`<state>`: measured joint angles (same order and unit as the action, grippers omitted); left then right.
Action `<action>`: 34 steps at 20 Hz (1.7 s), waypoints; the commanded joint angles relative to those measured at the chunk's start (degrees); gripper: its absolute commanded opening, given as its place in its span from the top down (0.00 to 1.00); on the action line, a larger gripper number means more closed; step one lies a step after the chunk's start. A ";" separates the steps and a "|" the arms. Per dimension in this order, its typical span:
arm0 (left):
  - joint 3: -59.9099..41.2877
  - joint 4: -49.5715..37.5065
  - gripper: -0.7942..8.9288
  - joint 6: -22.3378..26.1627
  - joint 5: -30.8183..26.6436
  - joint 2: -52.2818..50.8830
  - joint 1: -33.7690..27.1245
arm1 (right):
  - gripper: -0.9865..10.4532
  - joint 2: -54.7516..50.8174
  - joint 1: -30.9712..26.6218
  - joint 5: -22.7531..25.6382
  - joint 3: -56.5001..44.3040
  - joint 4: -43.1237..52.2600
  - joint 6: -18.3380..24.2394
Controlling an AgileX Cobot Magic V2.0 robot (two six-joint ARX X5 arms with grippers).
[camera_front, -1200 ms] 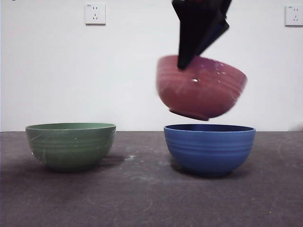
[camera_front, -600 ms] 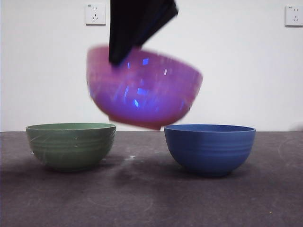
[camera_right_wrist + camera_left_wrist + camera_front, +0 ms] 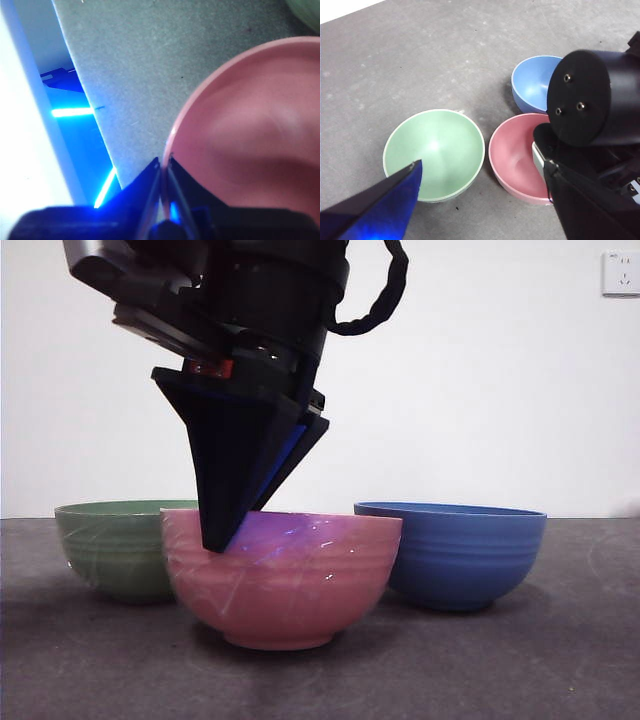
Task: Pick up the green bowl on the top,put the green bowl on the left,pick up the red bowl in the middle,put the red bowl on the right
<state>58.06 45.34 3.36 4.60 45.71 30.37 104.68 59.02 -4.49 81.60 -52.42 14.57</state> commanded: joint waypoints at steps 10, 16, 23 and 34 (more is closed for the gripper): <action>0.07 -1.79 0.50 -0.31 -1.60 -0.13 -0.24 | 0.70 -12.59 -2.38 0.20 -0.04 2.73 0.28; 0.07 -3.37 0.74 0.11 0.20 -0.13 -0.24 | 0.92 -28.52 -14.62 -0.11 -0.04 3.06 0.28; 0.02 -5.16 0.93 2.93 3.10 -0.15 -1.01 | 0.93 -41.62 -28.57 -3.72 -7.13 9.99 -5.66; -22.73 -11.17 0.92 2.34 1.55 -33.46 -22.36 | 0.91 -67.58 -34.64 6.38 -42.93 33.44 -17.92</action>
<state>36.62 35.29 4.43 6.13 13.47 9.37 37.26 24.32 1.74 39.11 -19.29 -2.81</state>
